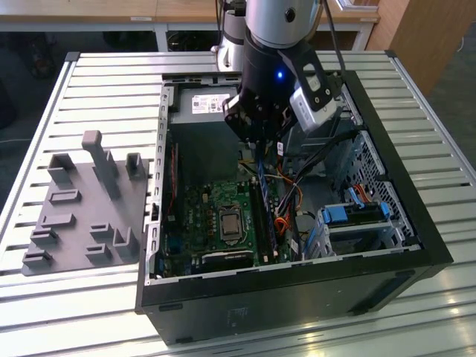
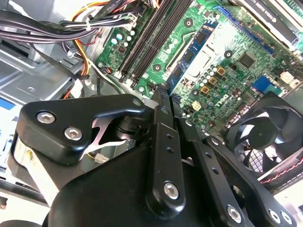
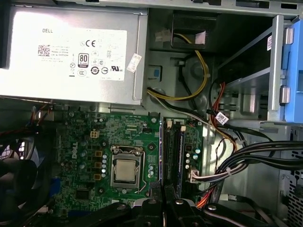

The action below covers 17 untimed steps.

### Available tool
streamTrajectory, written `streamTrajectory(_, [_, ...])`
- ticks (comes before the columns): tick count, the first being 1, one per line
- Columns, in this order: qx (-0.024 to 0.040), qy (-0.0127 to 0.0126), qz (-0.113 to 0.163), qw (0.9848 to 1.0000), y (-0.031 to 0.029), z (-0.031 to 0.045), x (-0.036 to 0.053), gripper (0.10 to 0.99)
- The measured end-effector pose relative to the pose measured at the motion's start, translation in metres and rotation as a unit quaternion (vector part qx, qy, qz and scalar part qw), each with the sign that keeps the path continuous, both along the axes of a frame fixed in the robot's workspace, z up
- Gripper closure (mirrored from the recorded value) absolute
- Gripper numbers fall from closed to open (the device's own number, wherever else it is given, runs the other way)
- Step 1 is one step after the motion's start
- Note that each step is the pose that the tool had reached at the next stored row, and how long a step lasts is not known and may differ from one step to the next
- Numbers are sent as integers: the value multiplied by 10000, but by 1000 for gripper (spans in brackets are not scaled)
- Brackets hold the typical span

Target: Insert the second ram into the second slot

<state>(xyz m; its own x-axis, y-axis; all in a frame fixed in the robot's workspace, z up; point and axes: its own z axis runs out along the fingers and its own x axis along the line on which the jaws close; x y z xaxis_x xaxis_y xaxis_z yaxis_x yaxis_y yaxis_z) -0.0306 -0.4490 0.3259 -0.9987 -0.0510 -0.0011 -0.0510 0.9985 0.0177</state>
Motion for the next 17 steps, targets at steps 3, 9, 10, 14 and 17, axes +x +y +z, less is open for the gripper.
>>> streamTrajectory(3, [-4, 0, -2, 10000, 0, -16, 0, 949])
streamTrajectory(9, [-16, 0, -5, 10000, 0, -46, 0, 949])
streamTrajectory(10, [-18, 0, -6, 10000, 0, -51, 0, 949])
streamTrajectory(14, [-27, 0, -9, 10000, 0, -68, 0, 949])
streamTrajectory(17, [-28, 0, -9, 10000, 0, -78, 0, 949])
